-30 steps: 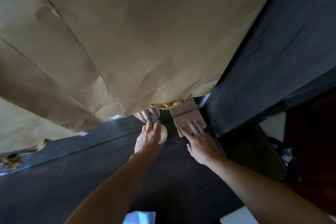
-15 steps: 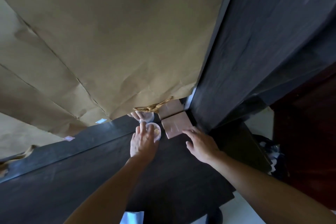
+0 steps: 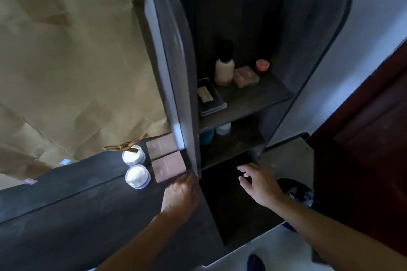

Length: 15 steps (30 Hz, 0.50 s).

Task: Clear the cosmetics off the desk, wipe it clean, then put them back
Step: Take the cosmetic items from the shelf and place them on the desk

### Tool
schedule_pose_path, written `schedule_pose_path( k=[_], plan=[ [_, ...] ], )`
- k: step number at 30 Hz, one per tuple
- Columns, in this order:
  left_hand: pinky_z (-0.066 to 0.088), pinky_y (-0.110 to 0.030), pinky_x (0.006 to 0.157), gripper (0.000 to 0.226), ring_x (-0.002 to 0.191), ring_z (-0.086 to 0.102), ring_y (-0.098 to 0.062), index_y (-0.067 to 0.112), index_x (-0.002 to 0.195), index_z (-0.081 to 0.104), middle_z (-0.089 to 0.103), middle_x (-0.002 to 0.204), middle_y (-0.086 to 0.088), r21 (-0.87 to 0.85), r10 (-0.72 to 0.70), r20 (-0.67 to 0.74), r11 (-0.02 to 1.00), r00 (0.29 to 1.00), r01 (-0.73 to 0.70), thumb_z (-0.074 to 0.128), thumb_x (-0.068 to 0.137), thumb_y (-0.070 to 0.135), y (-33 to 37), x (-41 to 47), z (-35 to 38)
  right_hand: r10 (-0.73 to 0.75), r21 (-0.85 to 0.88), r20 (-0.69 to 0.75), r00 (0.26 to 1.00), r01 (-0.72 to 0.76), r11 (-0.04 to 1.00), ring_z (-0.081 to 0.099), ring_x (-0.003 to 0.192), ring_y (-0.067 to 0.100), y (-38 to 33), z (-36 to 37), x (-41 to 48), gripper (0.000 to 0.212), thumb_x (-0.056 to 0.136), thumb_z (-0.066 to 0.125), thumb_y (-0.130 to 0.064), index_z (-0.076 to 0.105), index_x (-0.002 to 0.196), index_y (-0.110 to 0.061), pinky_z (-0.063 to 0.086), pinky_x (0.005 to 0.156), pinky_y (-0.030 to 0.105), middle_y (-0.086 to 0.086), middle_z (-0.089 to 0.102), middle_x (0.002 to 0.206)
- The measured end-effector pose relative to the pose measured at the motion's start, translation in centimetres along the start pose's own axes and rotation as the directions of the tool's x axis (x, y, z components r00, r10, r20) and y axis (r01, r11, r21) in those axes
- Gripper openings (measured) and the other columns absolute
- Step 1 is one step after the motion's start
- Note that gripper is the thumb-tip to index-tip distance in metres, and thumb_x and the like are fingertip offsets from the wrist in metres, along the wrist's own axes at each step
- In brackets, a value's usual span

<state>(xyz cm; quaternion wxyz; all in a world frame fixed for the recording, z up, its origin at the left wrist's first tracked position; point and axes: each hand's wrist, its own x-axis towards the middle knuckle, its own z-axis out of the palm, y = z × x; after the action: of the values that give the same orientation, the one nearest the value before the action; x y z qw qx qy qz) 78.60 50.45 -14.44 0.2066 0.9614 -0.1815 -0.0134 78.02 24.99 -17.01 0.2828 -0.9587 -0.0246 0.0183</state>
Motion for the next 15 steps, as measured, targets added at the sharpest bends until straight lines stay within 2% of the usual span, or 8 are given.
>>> schedule_pose_path(
  k=[3,6,11,15],
  plan=[
    [0.048,-0.032,0.064,0.016,0.080,0.064,-0.023,0.017,0.098,0.063,0.065,0.092,-0.001,-0.074,-0.111,-0.012,0.991,0.994,0.110,0.061,0.083,0.021,3.8,0.9,1.1,-0.011,0.038,-0.009,1.000,0.011,0.999,0.064,0.093,0.009,2.4,-2.5,1.9,0.032,0.086,0.062,-0.026,0.061,0.117,-0.019,0.055,0.075,0.031,-0.002,0.066,0.107],
    [0.050,-0.033,0.070,0.021,0.085,0.064,-0.024,0.017,0.103,0.063,0.065,0.097,-0.002,-0.101,-0.196,-0.046,0.976,0.979,0.191,0.062,0.083,0.022,6.3,1.5,2.4,-0.068,-0.014,-0.041,0.997,0.068,0.998,0.065,0.095,0.018,3.3,-4.0,5.6,0.039,0.084,0.062,-0.028,0.057,0.122,-0.021,0.054,0.075,0.036,0.001,0.064,0.111],
    [0.045,-0.029,0.065,0.018,0.082,0.064,-0.026,0.015,0.099,0.065,0.066,0.094,-0.002,-0.113,-0.318,-0.096,0.945,0.943,0.307,0.065,0.082,0.020,8.3,0.4,3.5,-0.122,-0.174,0.011,0.992,0.122,0.977,0.048,0.117,0.031,1.9,-3.9,12.1,0.058,0.081,0.063,-0.030,0.041,0.135,-0.024,0.048,0.089,0.041,0.008,0.046,0.132],
    [0.045,-0.030,0.058,0.014,0.074,0.063,-0.030,0.014,0.093,0.063,0.064,0.088,-0.004,-0.090,-0.343,-0.114,0.938,0.932,0.334,0.066,0.080,0.018,8.3,-0.3,3.7,-0.109,-0.245,0.185,0.977,0.154,0.957,0.041,0.123,0.036,0.9,-2.0,15.6,0.072,0.081,0.064,-0.034,0.028,0.142,-0.026,0.044,0.093,0.042,0.014,0.036,0.140]
  ],
)
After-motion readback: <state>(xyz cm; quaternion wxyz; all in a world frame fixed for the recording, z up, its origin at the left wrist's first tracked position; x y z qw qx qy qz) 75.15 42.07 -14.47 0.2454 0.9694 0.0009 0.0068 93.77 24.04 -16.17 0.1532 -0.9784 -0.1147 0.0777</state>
